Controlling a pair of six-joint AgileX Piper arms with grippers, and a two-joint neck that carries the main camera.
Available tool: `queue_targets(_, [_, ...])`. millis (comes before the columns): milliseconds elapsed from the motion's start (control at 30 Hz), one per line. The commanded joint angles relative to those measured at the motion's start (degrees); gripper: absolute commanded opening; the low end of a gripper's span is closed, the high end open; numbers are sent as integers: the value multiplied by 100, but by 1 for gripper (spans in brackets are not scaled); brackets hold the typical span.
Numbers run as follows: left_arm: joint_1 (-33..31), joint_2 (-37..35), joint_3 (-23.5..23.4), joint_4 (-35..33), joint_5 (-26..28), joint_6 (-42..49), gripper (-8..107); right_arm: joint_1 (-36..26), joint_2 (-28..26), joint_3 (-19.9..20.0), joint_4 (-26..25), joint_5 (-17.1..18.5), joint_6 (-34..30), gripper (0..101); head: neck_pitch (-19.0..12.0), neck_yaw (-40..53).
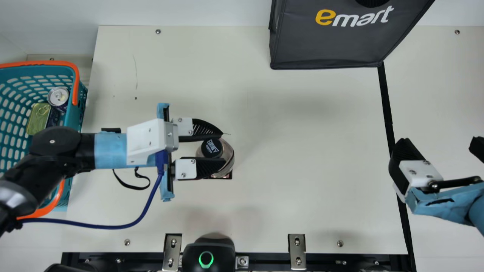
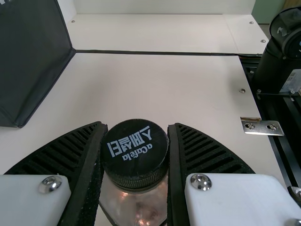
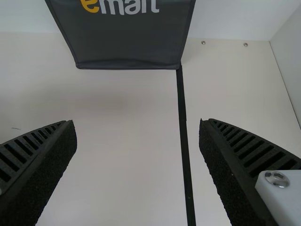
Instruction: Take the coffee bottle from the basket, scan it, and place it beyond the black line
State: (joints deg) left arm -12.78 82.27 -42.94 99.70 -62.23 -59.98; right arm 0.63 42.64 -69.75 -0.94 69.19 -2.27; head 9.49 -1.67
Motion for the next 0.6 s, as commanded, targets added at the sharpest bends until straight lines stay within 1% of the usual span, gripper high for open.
queue_targets(0, [-5,23,-4,4,-22,31,10,0,0,0,0,0,0,91,-157,9])
queue_targets(367, [-41,115,69,-30,-52,217,10,0,0,0,0,0,0,91,-157,9])
queue_targets(567, [11,191,82,18,-170,329,10,0,0,0,0,0,0,91,-157,9])
